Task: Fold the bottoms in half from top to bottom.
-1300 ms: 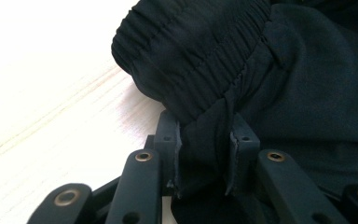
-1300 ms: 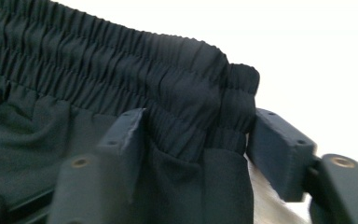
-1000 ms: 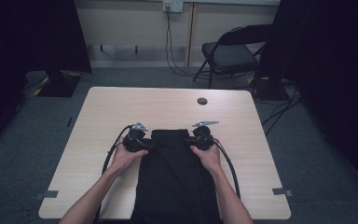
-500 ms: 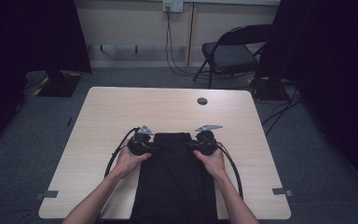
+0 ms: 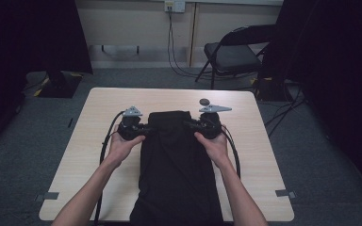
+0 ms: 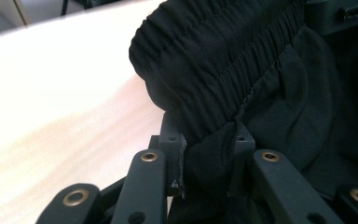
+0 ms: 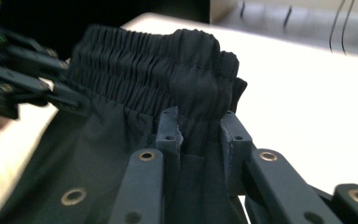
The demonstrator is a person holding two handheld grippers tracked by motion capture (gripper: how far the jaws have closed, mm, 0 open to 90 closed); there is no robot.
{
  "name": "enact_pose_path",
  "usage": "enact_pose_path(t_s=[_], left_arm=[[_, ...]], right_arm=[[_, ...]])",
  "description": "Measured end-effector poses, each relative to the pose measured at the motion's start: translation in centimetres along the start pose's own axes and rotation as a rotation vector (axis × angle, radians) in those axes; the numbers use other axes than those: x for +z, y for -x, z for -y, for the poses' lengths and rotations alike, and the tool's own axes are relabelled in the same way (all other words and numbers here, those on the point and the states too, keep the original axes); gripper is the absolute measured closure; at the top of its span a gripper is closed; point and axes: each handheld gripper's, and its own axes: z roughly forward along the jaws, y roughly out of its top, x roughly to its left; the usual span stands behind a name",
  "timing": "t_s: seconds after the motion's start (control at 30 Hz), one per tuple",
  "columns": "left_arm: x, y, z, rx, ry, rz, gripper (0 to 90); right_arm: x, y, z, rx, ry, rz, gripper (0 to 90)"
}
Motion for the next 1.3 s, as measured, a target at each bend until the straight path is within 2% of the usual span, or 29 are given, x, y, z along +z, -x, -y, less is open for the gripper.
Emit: enact_pose_path(t_s=[0.03, 0.07, 0.17, 0.23, 0.27, 0.3, 0.33, 0.37, 0.43, 0.47, 0.5, 0.57, 0.6, 0.63, 0.77, 0.8, 0.83, 0.87, 0.93, 0.97, 1.0, 1.03, 1.07, 1.13, 1.17, 1.2, 1.23, 1.27, 1.3], left_arm=[[-0.4, -0.1, -0.4, 0.000, 0.016, 0.002, 74.7], [-0.8, -0.1, -0.8, 0.003, 0.030, 0.001, 74.7], [-2.1, -0.6, -2.5, 0.006, 0.083, -0.014, 75.1], [-2.5, -0.8, -3.0, 0.003, 0.098, -0.015, 75.1], [-3.2, -1.0, -4.2, 0.001, 0.122, -0.023, 75.3], [-3.2, -1.0, -4.2, 0.001, 0.122, -0.023, 75.5], [-3.6, -1.2, -5.0, 0.010, 0.127, -0.034, 75.6], [-4.5, -1.4, -6.5, 0.023, 0.146, -0.046, 75.7], [-5.4, -1.6, -8.0, 0.032, 0.167, -0.065, 75.9], [-5.4, -1.6, -8.0, 0.032, 0.167, -0.065, 76.0], [-5.8, -1.8, -8.8, 0.034, 0.176, -0.073, 76.2], [-7.0, -2.2, -10.9, 0.045, 0.204, -0.104, 76.3], [-7.0, -2.2, -10.9, 0.045, 0.204, -0.104, 76.4], [-7.3, -2.2, -11.6, 0.045, 0.218, -0.111, 76.5], [-9.0, -2.5, -15.0, 0.064, 0.255, -0.159, 76.7], [-9.0, -2.5, -15.0, 0.064, 0.255, -0.159, 76.8], [-9.9, -2.5, -16.7, 0.057, 0.290, -0.172, 76.9], [-9.9, -2.5, -16.7, 0.057, 0.290, -0.172, 77.0], [-10.9, -2.2, -18.8, 0.072, 0.330, -0.199, 77.0], [-11.4, -2.0, -19.8, 0.067, 0.349, -0.203, 77.2], [-11.9, -1.6, -20.7, 0.082, 0.365, -0.221, 77.2], [-12.8, -1.1, -22.2, 0.077, 0.406, -0.215, 77.4], [-13.1, -0.8, -22.7, 0.093, 0.418, -0.216, 77.4], [-13.3, -0.5, -22.8, 0.092, 0.432, -0.201, 77.5], [-13.1, 0.0, -22.3, 0.130, 0.395, -0.190, 77.5], [-13.1, 0.0, -22.3, 0.130, 0.395, -0.190, 77.4], [-12.4, 0.4, -21.0, 0.147, 0.361, -0.174, 77.4], [-12.4, 0.4, -21.0, 0.147, 0.361, -0.174, 77.4], [-11.7, 1.1, -19.5, 0.147, 0.341, -0.144, 77.4]], right_arm=[[-0.5, -0.2, -1.2, -0.003, 0.029, -0.012, 73.5], [-0.5, -0.2, -1.2, -0.003, 0.029, -0.012, 73.5], [-1.1, -1.0, -3.7, -0.045, 0.056, -0.008, 73.5], [-1.2, -1.2, -4.4, -0.051, 0.067, -0.013, 73.5], [-1.5, -1.6, -5.8, -0.070, 0.085, -0.009, 73.6], [-1.5, -1.6, -5.8, -0.070, 0.085, -0.009, 73.6], [-1.8, -2.0, -7.4, -0.078, 0.103, -0.013, 73.6], [-2.0, -2.2, -8.1, -0.088, 0.112, -0.012, 73.7], [-2.3, -2.4, -9.6, -0.086, 0.145, -0.018, 73.7], [-2.3, -2.4, -9.6, -0.086, 0.145, -0.018, 73.7], [-2.3, -2.6, -11.0, -0.090, 0.162, -0.008, 73.7], [-2.3, -2.8, -12.7, -0.101, 0.175, 0.003, 73.7], [-2.3, -2.8, -12.7, -0.101, 0.175, 0.003, 73.7], [-2.5, -3.2, -14.4, -0.117, 0.190, 0.013, 73.7], [-3.0, -3.9, -17.5, -0.148, 0.217, 0.035, 73.8], [-3.1, -4.0, -18.3, -0.159, 0.221, 0.049, 73.8], [-3.3, -4.2, -19.2, -0.160, 0.240, 0.052, 73.8], [-3.3, -4.2, -19.2, -0.160, 0.240, 0.052, 73.8], [-4.1, -4.5, -21.1, -0.158, 0.277, 0.054, 73.9], [-5.0, -4.9, -23.1, -0.173, 0.298, 0.077, 73.8], [-5.0, -4.9, -23.1, -0.173, 0.298, 0.077, 73.8], [-6.2, -5.3, -24.7, -0.172, 0.344, 0.070, 73.9], [-6.7, -5.4, -25.2, -0.173, 0.361, 0.074, 73.9], [-7.2, -5.5, -25.4, -0.164, 0.382, 0.061, 73.9], [-7.8, -5.3, -25.1, -0.177, 0.384, 0.059, 73.9], [-7.8, -5.3, -25.1, -0.177, 0.384, 0.059, 73.9], [-7.8, -4.8, -23.7, -0.183, 0.356, 0.063, 73.9], [-7.8, -4.6, -22.9, -0.182, 0.341, 0.061, 73.9], [-7.8, -4.4, -21.9, -0.173, 0.324, 0.051, 73.8]])
